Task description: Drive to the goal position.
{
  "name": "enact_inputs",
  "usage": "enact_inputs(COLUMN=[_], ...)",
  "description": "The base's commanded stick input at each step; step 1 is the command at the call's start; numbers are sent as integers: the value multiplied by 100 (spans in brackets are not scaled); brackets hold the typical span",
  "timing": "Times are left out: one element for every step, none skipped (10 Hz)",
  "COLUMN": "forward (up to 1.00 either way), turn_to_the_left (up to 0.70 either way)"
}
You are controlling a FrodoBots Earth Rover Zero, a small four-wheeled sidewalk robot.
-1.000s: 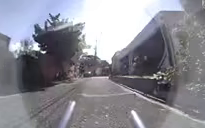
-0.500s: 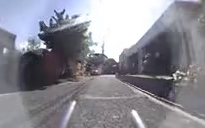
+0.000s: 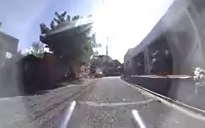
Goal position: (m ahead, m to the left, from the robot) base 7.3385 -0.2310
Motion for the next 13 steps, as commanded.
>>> enact_inputs(forward=[85, 85, 85, 85, 85, 85, 85, 85, 85, 85, 85, 85, 85], turn_to_the_left=[-26, -31, -34, -34, -34, -34, -34, -34, -32, -5, 11, 13, 12])
